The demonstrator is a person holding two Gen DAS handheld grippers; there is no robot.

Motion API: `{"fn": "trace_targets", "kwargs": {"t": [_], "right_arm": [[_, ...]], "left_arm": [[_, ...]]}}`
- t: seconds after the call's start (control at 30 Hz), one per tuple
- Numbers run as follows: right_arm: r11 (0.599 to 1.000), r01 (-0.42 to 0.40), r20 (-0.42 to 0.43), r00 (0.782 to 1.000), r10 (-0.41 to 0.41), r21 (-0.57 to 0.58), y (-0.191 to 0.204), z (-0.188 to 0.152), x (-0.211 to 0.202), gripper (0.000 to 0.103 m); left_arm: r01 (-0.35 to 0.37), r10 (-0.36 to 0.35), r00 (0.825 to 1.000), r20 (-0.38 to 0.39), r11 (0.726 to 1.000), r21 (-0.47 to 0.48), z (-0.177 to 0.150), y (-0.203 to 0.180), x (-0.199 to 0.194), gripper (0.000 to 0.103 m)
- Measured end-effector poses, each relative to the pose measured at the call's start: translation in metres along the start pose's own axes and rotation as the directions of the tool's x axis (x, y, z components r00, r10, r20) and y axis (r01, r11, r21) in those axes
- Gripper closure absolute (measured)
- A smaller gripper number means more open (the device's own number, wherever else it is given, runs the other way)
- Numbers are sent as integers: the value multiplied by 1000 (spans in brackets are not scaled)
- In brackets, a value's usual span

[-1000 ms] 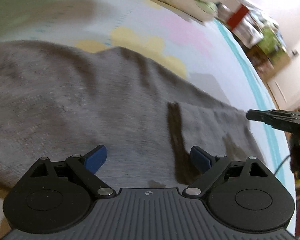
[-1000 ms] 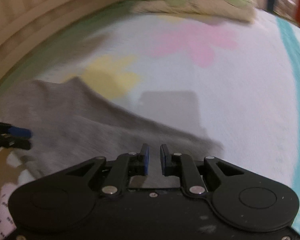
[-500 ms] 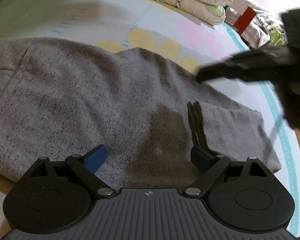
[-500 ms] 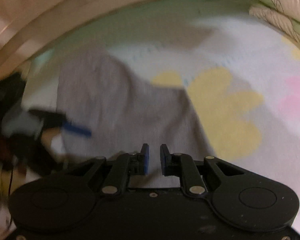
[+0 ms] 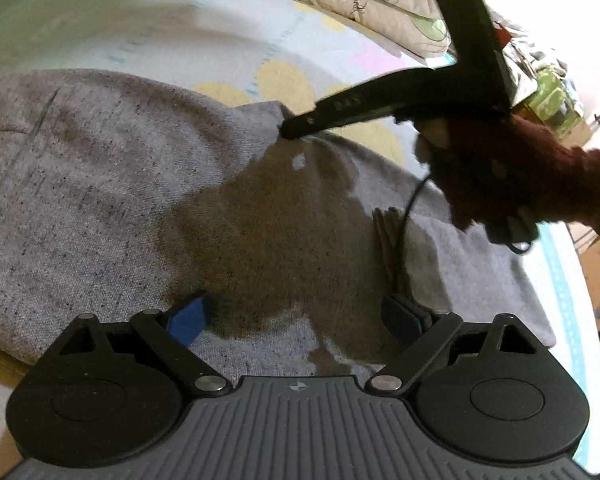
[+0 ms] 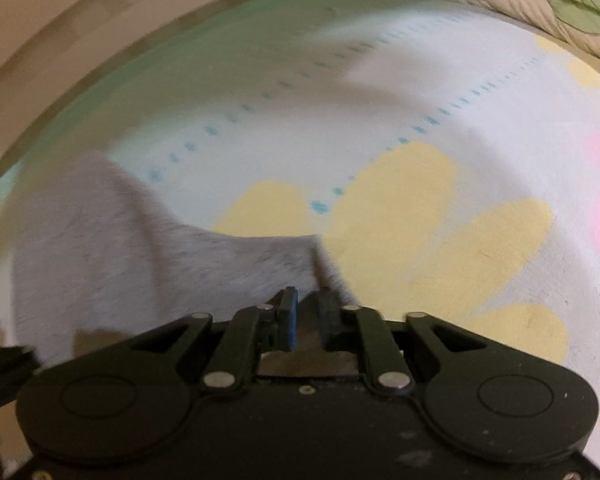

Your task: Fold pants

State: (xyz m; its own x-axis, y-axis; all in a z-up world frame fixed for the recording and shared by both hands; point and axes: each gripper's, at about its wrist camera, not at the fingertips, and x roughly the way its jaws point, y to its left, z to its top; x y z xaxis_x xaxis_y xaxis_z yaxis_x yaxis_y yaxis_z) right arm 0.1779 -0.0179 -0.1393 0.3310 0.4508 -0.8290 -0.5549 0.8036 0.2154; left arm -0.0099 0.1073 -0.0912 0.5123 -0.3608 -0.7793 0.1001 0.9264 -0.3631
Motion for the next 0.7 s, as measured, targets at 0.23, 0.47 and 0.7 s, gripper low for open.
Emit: {"fn": "trace_targets", "kwargs": {"t": [0.23,0.47,0.7], "right_arm": [[999,26,7,1000,-25,-24,1,12,14,101],[999,-54,34,998,54,-5,12,2,-19,89],[978,-182,-72,982,176,-99,60,-46,-55,87]], "left_arm": [[34,-33,999,34,998,-49,-1,2,-3,11],[29,-19,995,97,995,-100,-6,17,-34,10],[45,-32,990,139,995,-93,-11,25,-68,3]]}}
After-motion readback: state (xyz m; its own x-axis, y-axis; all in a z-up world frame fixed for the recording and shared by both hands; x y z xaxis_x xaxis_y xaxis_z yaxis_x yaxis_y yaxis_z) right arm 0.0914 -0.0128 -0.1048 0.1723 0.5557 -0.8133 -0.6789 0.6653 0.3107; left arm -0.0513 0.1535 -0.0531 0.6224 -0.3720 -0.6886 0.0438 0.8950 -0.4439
